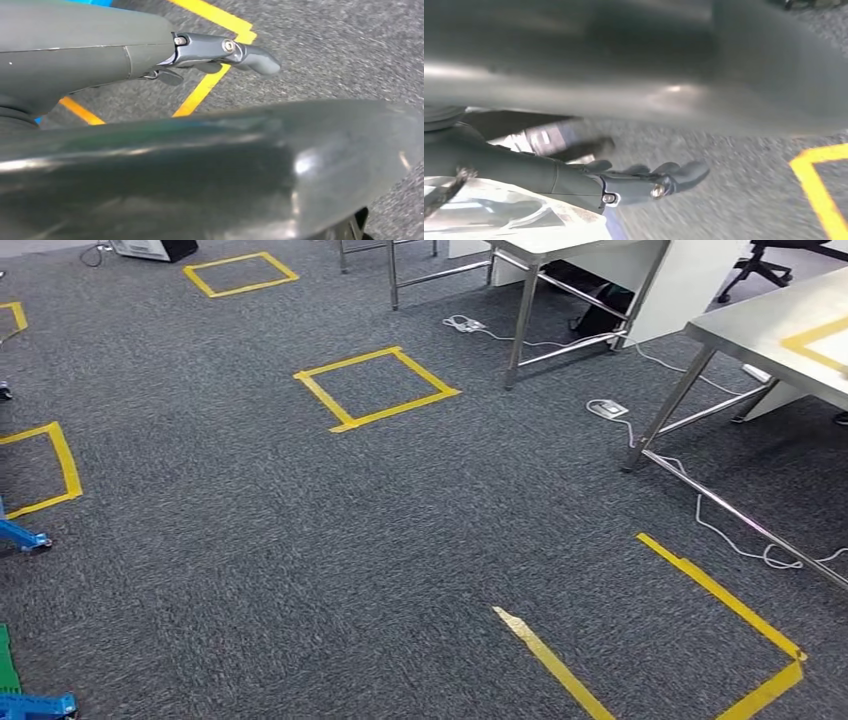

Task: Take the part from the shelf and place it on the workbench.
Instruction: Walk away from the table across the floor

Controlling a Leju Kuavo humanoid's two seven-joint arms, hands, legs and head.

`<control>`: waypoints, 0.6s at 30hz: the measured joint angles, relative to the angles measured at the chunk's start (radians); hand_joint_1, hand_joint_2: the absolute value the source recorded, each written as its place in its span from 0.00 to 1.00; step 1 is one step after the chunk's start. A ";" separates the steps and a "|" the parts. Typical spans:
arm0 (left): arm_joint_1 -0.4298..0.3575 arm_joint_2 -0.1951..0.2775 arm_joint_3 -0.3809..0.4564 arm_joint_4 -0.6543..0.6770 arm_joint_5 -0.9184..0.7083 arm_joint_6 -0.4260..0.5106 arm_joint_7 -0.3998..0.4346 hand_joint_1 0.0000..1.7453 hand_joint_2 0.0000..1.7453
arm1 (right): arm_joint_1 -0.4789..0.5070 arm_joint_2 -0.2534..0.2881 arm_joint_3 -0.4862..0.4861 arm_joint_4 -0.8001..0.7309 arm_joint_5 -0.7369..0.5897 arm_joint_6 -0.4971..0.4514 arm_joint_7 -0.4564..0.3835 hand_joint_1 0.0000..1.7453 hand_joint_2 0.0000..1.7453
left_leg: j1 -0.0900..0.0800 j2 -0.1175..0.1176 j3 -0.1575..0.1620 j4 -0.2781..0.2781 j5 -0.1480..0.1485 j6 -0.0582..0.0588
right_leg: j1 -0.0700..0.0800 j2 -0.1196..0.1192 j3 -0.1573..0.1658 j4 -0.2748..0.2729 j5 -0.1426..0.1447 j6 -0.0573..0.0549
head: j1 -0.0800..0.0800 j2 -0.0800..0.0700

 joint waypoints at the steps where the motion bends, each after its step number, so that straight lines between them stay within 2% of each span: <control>1: 0.022 0.001 0.032 -0.014 -0.021 0.000 0.015 0.00 0.00 | -0.007 -0.012 0.017 0.016 0.008 -0.009 -0.011 0.00 0.00 | 0.001 0.000 -0.003 0.003 0.000 -0.005 | -0.001 -0.013 0.006 -0.006 0.005 -0.001 | 0.000 0.000; 2: 0.043 0.003 0.059 -0.028 -0.037 0.000 0.029 0.00 0.00 | -0.012 -0.025 0.036 0.033 0.010 -0.022 -0.019 0.00 0.00 | 0.001 0.016 -0.010 0.017 -0.010 -0.009 | -0.002 -0.026 0.011 -0.014 0.009 -0.002 | -0.002 0.000; 3: 0.063 0.006 0.084 -0.044 -0.053 0.000 0.045 0.00 0.00 | -0.015 -0.038 0.057 0.052 0.005 -0.037 -0.021 0.00 0.00 | -0.001 0.042 -0.025 0.051 -0.031 -0.012 | -0.004 -0.042 0.016 -0.023 0.013 -0.004 | -0.005 0.000; 5: 0.100 0.009 0.137 -0.078 -0.089 0.000 0.082 0.00 0.00 | -0.017 -0.070 0.107 0.098 -0.021 -0.069 -0.009 0.00 0.00 | 0.000 0.099 -0.082 0.172 -0.098 -0.020 | -0.003 -0.079 0.019 -0.029 0.010 -0.007 | -0.008 0.000; 6: 0.121 0.010 0.166 -0.097 -0.112 0.000 0.105 0.00 0.00 | -0.017 -0.086 0.135 0.122 -0.039 -0.085 0.004 0.00 0.00 | 0.002 0.113 -0.112 0.236 -0.125 -0.025 | -0.003 -0.098 0.019 -0.028 0.005 -0.008 | -0.009 0.000; 7: 0.145 0.011 0.195 -0.117 -0.139 0.000 0.131 0.00 0.00 | -0.018 -0.102 0.164 0.142 -0.058 -0.101 0.019 0.00 0.00 | 0.005 0.120 -0.130 0.276 -0.137 -0.029 | -0.003 -0.117 0.020 -0.028 0.000 -0.007 | -0.008 0.000; 8: 0.173 0.011 0.222 -0.138 -0.170 0.000 0.163 0.00 0.00 | -0.019 -0.118 0.194 0.159 -0.081 -0.121 0.036 0.00 0.00 | 0.008 0.125 -0.131 0.281 -0.130 -0.034 | -0.003 -0.133 0.023 -0.027 -0.005 -0.006 | -0.009 0.000; 9: 0.203 0.011 0.250 -0.163 -0.206 0.000 0.201 0.00 0.00 | -0.020 -0.135 0.227 0.174 -0.110 -0.144 0.054 0.00 0.00 | 0.011 0.132 -0.110 0.245 -0.106 -0.037 | -0.005 -0.147 0.027 -0.025 -0.011 -0.003 | -0.009 0.000; 10: 0.234 0.011 0.280 -0.190 -0.246 0.000 0.242 0.00 0.00 | -0.020 -0.152 0.262 0.187 -0.143 -0.168 0.071 0.00 0.00 | 0.013 0.147 -0.074 0.179 -0.071 -0.040 | -0.006 -0.160 0.031 -0.022 -0.017 0.001 | -0.009 0.000; 11: 0.266 0.010 0.312 -0.220 -0.287 0.000 0.284 0.00 0.00 | -0.019 -0.171 0.301 0.198 -0.177 -0.191 0.087 0.00 0.00 | 0.013 0.171 -0.036 0.112 -0.046 -0.040 | -0.005 -0.172 0.036 -0.018 -0.024 0.008 | -0.010 0.000; 12: 0.296 0.008 0.346 -0.252 -0.326 0.000 0.319 0.00 0.00 | -0.018 -0.190 0.340 0.207 -0.210 -0.211 0.100 0.00 0.00 | 0.013 0.189 -0.008 0.060 -0.027 -0.036 | -0.004 -0.182 0.041 -0.014 -0.032 0.015 | -0.009 0.000; 13: 0.322 0.004 0.378 -0.282 -0.360 0.000 0.348 0.00 0.00 | -0.017 -0.209 0.377 0.215 -0.238 -0.228 0.110 0.00 0.00 | 0.012 0.201 0.007 0.031 -0.021 -0.029 | -0.003 -0.193 0.046 -0.012 -0.038 0.022 | -0.008 0.000; 14: 0.345 0.000 0.407 -0.308 -0.386 0.000 0.371 0.00 0.00 | -0.017 -0.226 0.414 0.221 -0.264 -0.243 0.119 0.00 0.00 | 0.009 0.201 0.008 0.025 -0.024 -0.021 | -0.001 -0.202 0.050 -0.010 -0.042 0.028 | -0.007 0.000; 16: 0.385 -0.004 0.452 -0.356 -0.413 0.000 0.404 0.00 0.00 | -0.021 -0.258 0.483 0.229 -0.314 -0.272 0.132 0.00 0.00 | 0.009 0.178 0.005 0.023 -0.022 -0.006 | -0.005 -0.213 0.061 -0.010 -0.049 0.037 | -0.006 0.000; 17: 0.404 -0.005 0.470 -0.379 -0.419 0.000 0.416 0.00 0.00 | -0.024 -0.273 0.518 0.232 -0.342 -0.289 0.137 0.00 0.00 | 0.009 0.168 0.005 0.021 -0.020 0.001 | -0.008 -0.195 0.059 0.000 -0.061 0.042 | -0.005 0.000; 18: 0.420 -0.005 0.487 -0.401 -0.424 0.000 0.423 0.00 0.00 | -0.028 -0.289 0.554 0.237 -0.374 -0.308 0.140 0.00 0.00 | 0.010 0.158 0.004 0.018 -0.018 0.008 | -0.011 -0.167 0.047 0.029 -0.082 0.046 | -0.004 0.000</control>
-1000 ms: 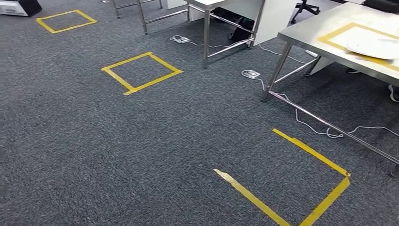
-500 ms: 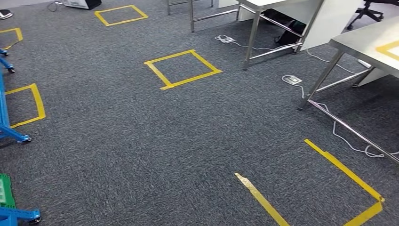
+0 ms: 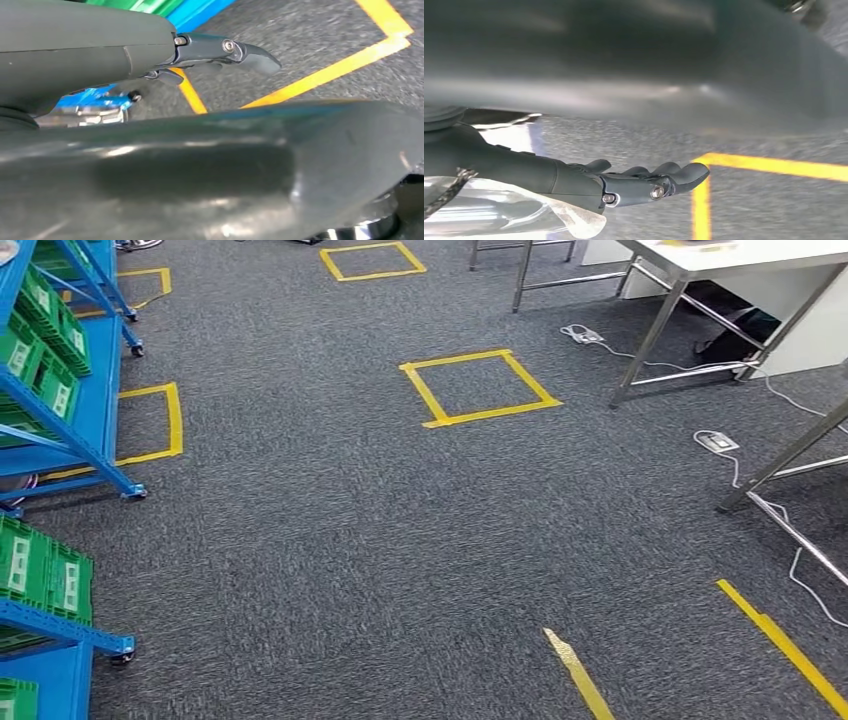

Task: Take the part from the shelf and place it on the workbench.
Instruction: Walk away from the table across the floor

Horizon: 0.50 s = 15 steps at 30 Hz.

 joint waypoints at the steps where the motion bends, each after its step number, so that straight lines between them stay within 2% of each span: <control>1: 0.012 -0.001 0.015 -0.019 -0.005 0.000 0.003 0.00 0.00 | -0.004 -0.015 0.035 0.006 -0.031 -0.018 0.003 0.00 0.00 | 0.000 -0.010 -0.001 -0.002 0.002 0.005 | -0.003 0.034 -0.027 0.052 -0.030 0.002 | 0.001 0.000; 2: 0.019 -0.003 0.030 -0.035 -0.010 0.000 0.005 0.00 0.00 | -0.007 -0.029 0.069 0.012 -0.061 -0.037 0.006 0.00 0.00 | -0.001 -0.022 -0.004 -0.002 0.003 0.008 | -0.004 0.062 -0.063 0.125 -0.063 0.003 | 0.003 0.000; 3: 0.021 -0.007 0.041 -0.045 -0.013 0.000 0.005 0.00 0.00 | -0.009 -0.043 0.101 0.019 -0.086 -0.053 0.008 0.00 0.00 | -0.003 -0.035 -0.006 -0.002 0.004 0.009 | -0.004 0.074 -0.104 0.201 -0.090 0.003 | 0.003 0.000; 4: 0.023 -0.011 0.050 -0.051 -0.015 0.000 0.005 0.00 0.00 | -0.011 -0.056 0.130 0.026 -0.105 -0.065 0.010 0.00 0.00 | -0.004 -0.050 -0.007 -0.002 0.004 0.010 | -0.004 0.078 -0.137 0.257 -0.101 0.002 | 0.003 0.000; 5: 0.025 -0.016 0.058 -0.055 -0.016 0.000 0.003 0.00 0.00 | -0.012 -0.068 0.155 0.031 -0.119 -0.074 0.012 0.00 0.00 | -0.006 -0.065 -0.006 -0.001 0.004 0.010 | -0.003 0.081 -0.155 0.277 -0.089 0.001 | 0.003 0.000; 6: 0.026 -0.021 0.063 -0.057 -0.015 0.000 -0.001 0.00 0.00 | -0.014 -0.080 0.179 0.037 -0.132 -0.082 0.012 0.00 0.00 | -0.006 -0.081 -0.004 -0.001 0.004 0.010 | -0.003 0.084 -0.153 0.254 -0.058 -0.002 | 0.003 0.000; 7: 0.026 -0.024 0.067 -0.059 -0.010 0.000 -0.009 0.00 0.00 | -0.016 -0.091 0.202 0.041 -0.145 -0.091 0.011 0.00 0.00 | -0.007 -0.096 -0.001 -0.001 0.004 0.010 | -0.004 0.093 -0.134 0.195 -0.013 -0.005 | 0.003 0.000; 8: 0.025 -0.027 0.068 -0.059 -0.003 0.000 -0.019 0.00 0.00 | -0.021 -0.102 0.227 0.047 -0.160 -0.102 0.010 0.00 0.00 | -0.006 -0.110 0.001 -0.001 0.004 0.009 | -0.005 0.117 -0.107 0.124 0.027 -0.007 | 0.003 0.000; 9: 0.021 -0.027 0.069 -0.059 0.008 0.000 -0.033 0.00 0.00 | -0.027 -0.114 0.255 0.053 -0.180 -0.116 0.008 0.00 0.00 | -0.007 -0.124 0.000 0.001 0.003 0.006 | -0.007 0.141 -0.082 0.058 0.052 -0.008 | 0.003 0.000; 10: 0.015 -0.025 0.068 -0.059 0.024 0.000 -0.049 0.00 0.00 | -0.036 -0.128 0.288 0.061 -0.208 -0.135 0.006 0.00 0.00 | -0.006 -0.136 -0.004 0.002 0.004 0.001 | -0.007 0.160 -0.066 0.016 0.063 -0.008 | 0.002 0.000; 11: 0.010 -0.021 0.066 -0.059 0.043 0.000 -0.068 0.00 0.00 | -0.047 -0.144 0.325 0.068 -0.243 -0.158 0.004 0.00 0.00 | -0.005 -0.149 -0.009 0.003 0.006 -0.005 | -0.007 0.171 -0.058 -0.003 0.062 -0.009 | 0.002 0.000; 13: 0.001 -0.009 0.059 -0.059 0.082 0.000 -0.101 0.00 0.00 | -0.071 -0.179 0.407 0.079 -0.318 -0.205 0.000 0.00 0.00 | 0.000 -0.169 -0.019 0.004 0.011 -0.020 | -0.004 0.152 -0.053 -0.010 0.063 -0.016 | 0.002 0.000; 14: -0.001 -0.002 0.054 -0.058 0.096 0.000 -0.111 0.00 0.00 | -0.083 -0.194 0.446 0.082 -0.346 -0.224 -0.001 0.00 0.00 | 0.000 -0.155 -0.023 0.012 0.007 -0.025 | -0.004 0.139 -0.050 -0.013 0.067 -0.023 | 0.002 0.000; 15: -0.005 0.005 0.049 -0.058 0.107 0.000 -0.118 0.00 0.00 | -0.093 -0.208 0.482 0.086 -0.365 -0.237 -0.002 0.00 0.00 | -0.001 -0.128 -0.034 0.034 -0.008 -0.028 | -0.004 0.125 -0.048 -0.017 0.071 -0.030 | -0.001 0.000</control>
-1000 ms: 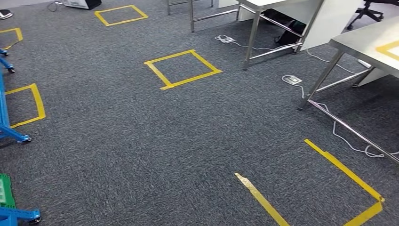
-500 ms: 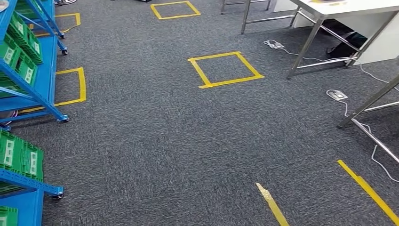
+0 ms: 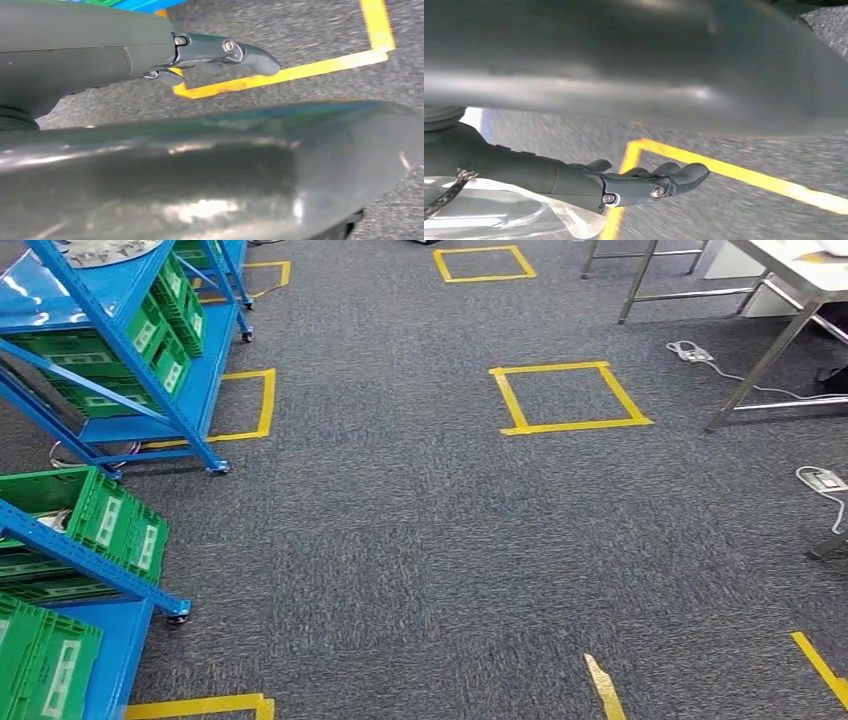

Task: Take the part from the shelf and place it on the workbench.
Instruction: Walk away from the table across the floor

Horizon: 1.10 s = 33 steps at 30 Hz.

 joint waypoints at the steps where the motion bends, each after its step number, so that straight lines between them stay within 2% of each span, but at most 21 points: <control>1: -0.006 0.007 -0.005 0.001 0.007 0.000 -0.005 0.00 0.00 | -0.007 -0.012 0.033 0.004 -0.014 -0.011 0.000 0.00 0.00 | -0.001 0.035 -0.020 0.043 -0.027 -0.002 | 0.000 -0.016 0.000 -0.004 0.003 -0.006 | -0.003 0.000; 2: -0.014 0.014 -0.011 0.002 0.014 0.000 -0.008 0.00 0.00 | -0.011 -0.024 0.065 0.008 -0.024 -0.020 -0.001 0.00 0.00 | -0.003 0.069 -0.047 0.102 -0.061 -0.005 | 0.002 -0.035 -0.001 -0.004 0.002 -0.010 | -0.005 0.000; 3: -0.023 0.021 -0.019 0.003 0.020 0.000 -0.011 0.00 0.00 | -0.014 -0.035 0.095 0.013 -0.033 -0.028 0.000 0.00 0.00 | -0.003 0.086 -0.078 0.169 -0.094 -0.007 | 0.005 -0.054 -0.004 -0.004 0.001 -0.013 | -0.007 0.000; 5: -0.037 0.033 -0.035 0.008 0.032 0.000 -0.013 0.00 0.00 | -0.026 -0.052 0.144 0.022 -0.050 -0.043 0.001 0.00 0.00 | -0.002 0.096 -0.110 0.248 -0.119 -0.010 | 0.009 -0.089 -0.007 -0.004 -0.004 -0.015 | -0.007 0.000; 6: -0.041 0.038 -0.043 0.012 0.038 0.000 -0.015 0.00 0.00 | -0.034 -0.058 0.165 0.025 -0.060 -0.051 0.003 0.00 0.00 | -0.002 0.099 -0.100 0.237 -0.106 -0.010 | 0.010 -0.104 -0.006 -0.004 -0.006 -0.015 | -0.007 0.000; 7: -0.045 0.042 -0.051 0.016 0.046 0.000 -0.018 0.00 0.00 | -0.043 -0.065 0.184 0.027 -0.076 -0.065 0.006 0.00 0.00 | -0.003 0.106 -0.071 0.188 -0.078 -0.008 | 0.011 -0.117 -0.003 -0.004 -0.009 -0.014 | -0.007 0.000; 9: -0.055 0.049 -0.065 0.026 0.062 0.000 -0.027 0.00 0.00 | -0.060 -0.082 0.232 0.029 -0.125 -0.107 0.019 0.00 0.00 | -0.010 0.150 0.008 0.050 -0.022 0.002 | 0.015 -0.142 0.005 -0.003 -0.016 -0.008 | -0.008 0.000; 11: -0.065 0.053 -0.072 0.034 0.074 0.000 -0.037 0.00 0.00 | -0.075 -0.105 0.294 0.028 -0.191 -0.163 0.041 0.00 0.00 | -0.018 0.178 0.047 -0.025 -0.003 0.015 | 0.018 -0.165 0.012 -0.001 -0.023 0.002 | -0.007 0.000; 13: -0.068 0.053 -0.076 0.042 0.083 0.000 -0.046 0.00 0.00 | -0.089 -0.134 0.358 0.023 -0.247 -0.211 0.065 0.00 0.00 | -0.022 0.158 0.045 -0.032 -0.001 0.027 | 0.017 -0.185 0.023 -0.002 -0.026 0.012 | -0.007 0.000; 14: -0.067 0.052 -0.078 0.045 0.086 0.000 -0.049 0.00 0.00 | -0.096 -0.149 0.388 0.018 -0.266 -0.227 0.074 0.00 0.00 | -0.021 0.147 0.046 -0.036 0.002 0.033 | 0.014 -0.174 0.026 0.001 -0.032 0.017 | -0.006 0.000; 16: -0.071 0.051 -0.082 0.051 0.094 0.000 -0.055 0.00 0.00 | -0.106 -0.173 0.441 0.008 -0.285 -0.247 0.085 0.00 0.00 | -0.016 0.127 0.047 -0.045 0.009 0.044 | 0.009 -0.112 0.005 0.051 -0.066 0.027 | -0.004 0.000; 18: -0.080 0.049 -0.084 0.055 0.105 0.000 -0.061 0.00 0.00 | -0.110 -0.191 0.484 0.002 -0.302 -0.261 0.092 0.00 0.00 | -0.014 0.103 0.045 -0.046 0.011 0.048 | 0.004 -0.055 -0.062 0.182 -0.126 0.033 | -0.002 0.000; 20: -0.084 0.048 -0.084 0.060 0.120 0.000 -0.068 0.00 0.00 | -0.118 -0.207 0.524 0.000 -0.332 -0.279 0.089 0.00 0.00 | -0.014 0.075 0.045 -0.046 0.011 0.049 | 0.002 -0.045 -0.125 0.291 -0.150 0.037 | -0.002 0.000; 21: -0.084 0.047 -0.085 0.063 0.126 0.000 -0.071 0.00 0.00 | -0.125 -0.213 0.545 0.000 -0.352 -0.290 0.081 0.00 0.00 | -0.013 0.061 0.047 -0.046 0.011 0.048 | 0.001 -0.044 -0.134 0.292 -0.130 0.038 | -0.002 0.000; 22: -0.084 0.046 -0.085 0.065 0.131 0.000 -0.073 0.00 0.00 | -0.134 -0.218 0.566 0.000 -0.370 -0.300 0.070 0.00 0.00 | -0.012 0.047 0.050 -0.045 0.010 0.047 | -0.001 -0.040 -0.123 0.252 -0.092 0.040 | -0.002 0.000; 24: -0.084 0.044 -0.084 0.068 0.142 0.000 -0.077 0.00 0.00 | -0.154 -0.226 0.604 0.000 -0.404 -0.315 0.047 0.00 0.00 | -0.010 0.021 0.053 -0.042 0.006 0.039 | -0.009 0.001 -0.071 0.119 -0.015 0.044 | -0.001 0.000; 26: -0.085 0.041 -0.084 0.070 0.160 0.000 -0.084 0.00 0.00 | -0.175 -0.232 0.642 0.002 -0.431 -0.327 0.029 0.00 0.00 | -0.009 -0.004 0.045 -0.035 0.004 0.026 | -0.014 0.043 -0.032 0.036 0.003 0.041 | -0.002 0.000; 27: -0.085 0.040 -0.083 0.071 0.169 0.000 -0.087 0.00 0.00 | -0.186 -0.234 0.662 0.003 -0.441 -0.331 0.022 0.00 0.00 | -0.008 -0.017 0.038 -0.033 0.007 0.019 | -0.013 0.049 -0.026 0.027 -0.004 0.036 | -0.002 0.000; 29: -0.083 0.037 -0.084 0.075 0.184 0.000 -0.092 0.00 0.00 | -0.207 -0.239 0.696 0.005 -0.452 -0.333 0.011 0.00 0.00 | -0.003 -0.031 0.029 -0.030 0.010 0.007 | -0.012 0.024 -0.022 0.022 -0.003 0.023 | -0.002 0.000; 31: -0.082 0.036 -0.085 0.078 0.195 0.000 -0.094 0.00 0.00 | -0.225 -0.242 0.720 0.008 -0.455 -0.333 0.004 0.00 0.00 | -0.006 0.016 0.008 0.014 -0.019 0.000 | -0.011 -0.005 -0.020 0.018 -0.001 0.008 | -0.007 0.000; 33: -0.087 0.034 -0.086 0.081 0.201 0.000 -0.096 0.00 0.00 | -0.237 -0.243 0.742 0.012 -0.457 -0.333 0.001 0.00 0.00 | -0.008 0.078 -0.046 0.133 -0.083 -0.005 | -0.005 -0.039 -0.020 0.016 -0.003 -0.004 | -0.012 0.000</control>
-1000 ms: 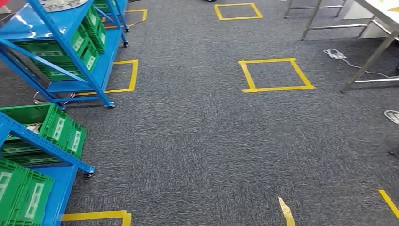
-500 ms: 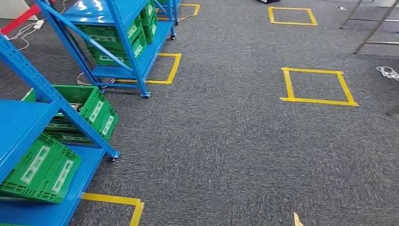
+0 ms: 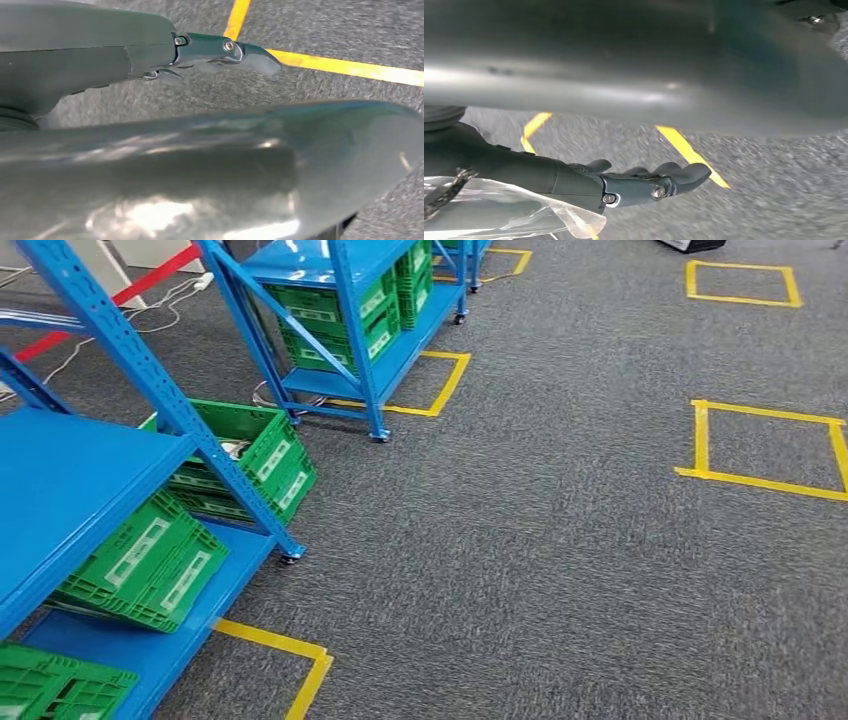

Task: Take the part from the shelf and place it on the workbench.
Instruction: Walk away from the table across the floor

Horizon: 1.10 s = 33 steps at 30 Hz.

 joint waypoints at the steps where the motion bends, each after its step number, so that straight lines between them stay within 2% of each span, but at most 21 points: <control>1: -0.002 -0.001 0.000 0.002 0.001 0.000 0.000 0.00 0.00 | -0.005 0.000 0.010 0.003 0.000 0.000 0.000 0.00 0.00 | 0.000 0.011 -0.030 0.065 -0.027 -0.001 | 0.003 -0.017 -0.003 0.000 -0.002 -0.003 | 0.000 0.000; 3: -0.002 -0.003 0.000 0.006 0.002 0.000 0.000 0.00 0.00 | -0.013 -0.001 0.029 0.009 0.001 0.001 0.000 0.00 0.00 | 0.000 0.018 -0.052 0.120 -0.034 0.001 | 0.009 -0.051 -0.005 0.000 -0.006 -0.008 | 0.000 0.000; 5: 0.001 -0.003 -0.001 0.009 0.002 0.000 0.001 0.00 0.00 | -0.021 -0.001 0.042 0.012 0.004 0.001 0.000 0.00 0.00 | -0.003 0.033 -0.001 0.029 0.023 0.011 | 0.014 -0.080 0.001 0.000 -0.013 -0.009 | 0.000 0.000; 7: 0.000 -0.003 -0.001 0.010 0.002 0.000 0.003 0.00 0.00 | -0.030 -0.001 0.054 0.012 0.007 0.000 0.002 0.00 0.00 | -0.015 0.088 0.068 -0.101 0.068 0.027 | 0.018 -0.105 0.011 0.001 -0.021 -0.004 | 0.000 0.000; 8: 0.000 -0.003 -0.001 0.010 0.003 0.000 0.004 0.00 0.00 | -0.035 -0.001 0.060 0.012 0.010 -0.002 0.003 0.00 0.00 | -0.021 0.108 0.086 -0.138 0.076 0.034 | 0.020 -0.117 0.015 0.001 -0.024 -0.001 | 0.001 0.000; 9: -0.001 -0.003 -0.001 0.011 0.005 0.000 0.005 0.00 0.00 | -0.040 -0.002 0.066 0.012 0.014 -0.003 0.006 0.00 0.00 | -0.026 0.116 0.091 -0.153 0.075 0.040 | 0.021 -0.130 0.021 0.001 -0.026 0.003 | 0.001 0.000; 11: 0.001 -0.005 -0.002 0.012 0.012 0.000 0.003 0.00 0.00 | -0.050 -0.004 0.076 0.012 0.024 -0.007 0.011 0.00 0.00 | -0.026 0.091 0.089 -0.162 0.083 0.049 | 0.020 -0.151 0.029 -0.001 -0.029 0.012 | 0.000 0.000; 13: 0.002 -0.008 -0.003 0.013 0.018 0.000 -0.001 0.00 0.00 | -0.057 -0.007 0.085 0.012 0.037 -0.011 0.016 0.00 0.00 | -0.019 0.066 0.092 -0.175 0.093 0.059 | 0.017 -0.114 0.019 0.026 -0.052 0.021 | 0.005 0.000; 15: -0.003 -0.012 -0.003 0.014 0.020 0.000 -0.006 0.00 0.00 | -0.064 -0.011 0.098 0.014 0.049 -0.014 0.024 0.00 0.00 | -0.014 0.041 0.092 -0.180 0.098 0.063 | 0.013 -0.040 -0.035 0.136 -0.107 0.028 | 0.012 0.000; 16: -0.006 -0.014 -0.003 0.015 0.021 0.000 -0.007 0.00 0.00 | -0.067 -0.013 0.105 0.015 0.055 -0.015 0.027 0.00 0.00 | -0.013 0.027 0.090 -0.180 0.098 0.064 | 0.011 -0.018 -0.073 0.208 -0.133 0.031 | 0.014 0.000; 17: -0.008 -0.017 -0.003 0.015 0.021 0.000 -0.008 0.00 0.00 | -0.068 -0.014 0.111 0.016 0.059 -0.015 0.030 0.00 0.00 | -0.012 0.013 0.090 -0.180 0.098 0.064 | 0.009 -0.009 -0.105 0.264 -0.145 0.034 | 0.014 0.000; 18: -0.008 -0.020 -0.003 0.016 0.020 0.000 -0.009 0.00 0.00 | -0.068 -0.015 0.117 0.017 0.062 -0.016 0.033 0.00 0.00 | -0.011 -0.001 0.092 -0.180 0.098 0.064 | 0.008 -0.007 -0.122 0.285 -0.138 0.036 | 0.014 0.000; 19: -0.009 -0.022 -0.004 0.017 0.019 0.000 -0.009 0.00 0.00 | -0.070 -0.015 0.121 0.018 0.066 -0.015 0.036 0.00 0.00 | -0.010 -0.016 0.094 -0.179 0.097 0.062 | 0.006 -0.005 -0.121 0.266 -0.110 0.038 | 0.013 0.000; 20: -0.009 -0.025 -0.003 0.018 0.017 0.000 -0.009 0.00 0.00 | -0.072 -0.016 0.126 0.019 0.068 -0.014 0.040 0.00 0.00 | -0.008 -0.031 0.097 -0.178 0.095 0.059 | 0.003 0.002 -0.100 0.208 -0.065 0.040 | 0.013 0.000; 22: -0.010 -0.028 -0.003 0.020 0.013 0.000 -0.008 0.00 0.00 | -0.078 -0.017 0.135 0.019 0.075 -0.008 0.053 0.00 0.00 | -0.005 -0.058 0.098 -0.171 0.089 0.048 | -0.006 0.051 -0.045 0.075 -0.003 0.046 | 0.014 0.000; 24: -0.011 -0.028 -0.002 0.021 0.007 0.000 -0.003 0.00 0.00 | -0.085 -0.017 0.143 0.020 0.083 -0.005 0.060 0.00 0.00 | -0.004 -0.082 0.087 -0.164 0.089 0.034 | -0.010 0.089 -0.017 0.019 0.003 0.043 | 0.016 0.000; 26: -0.008 -0.029 -0.002 0.022 0.000 0.000 0.005 0.00 0.00 | -0.092 -0.018 0.152 0.021 0.093 -0.004 0.056 0.00 0.00 | -0.001 -0.105 0.076 -0.162 0.094 0.021 | -0.008 0.071 -0.014 0.017 0.003 0.031 | 0.016 0.000; 27: -0.006 -0.029 -0.002 0.022 -0.003 0.000 0.008 0.00 0.00 | -0.096 -0.017 0.155 0.022 0.099 -0.002 0.054 0.00 0.00 | -0.001 -0.096 0.071 -0.156 0.089 0.016 | -0.008 0.058 -0.014 0.015 0.004 0.025 | 0.016 0.000; 29: -0.007 -0.029 -0.002 0.022 -0.007 0.000 0.012 0.00 0.00 | -0.102 -0.017 0.162 0.023 0.116 0.004 0.059 0.00 0.00 | -0.003 -0.044 0.043 -0.095 0.052 0.008 | -0.009 0.029 -0.013 0.011 0.005 0.010 | 0.008 0.000; 31: -0.012 -0.029 -0.002 0.022 -0.009 0.000 0.015 0.00 0.00 | -0.105 -0.017 0.167 0.023 0.140 0.011 0.074 0.00 0.00 | -0.003 0.007 -0.020 0.036 -0.010 0.003 | -0.003 -0.003 -0.013 0.011 0.002 0.001 | 0.002 0.000; 33: -0.014 -0.029 -0.003 0.022 -0.009 0.000 0.017 0.00 0.00 | -0.107 -0.017 0.174 0.023 0.163 0.016 0.086 0.00 0.00 | -0.002 0.018 -0.065 0.131 -0.035 0.002 | 0.002 -0.037 -0.013 0.011 -0.001 -0.003 | 0.002 0.000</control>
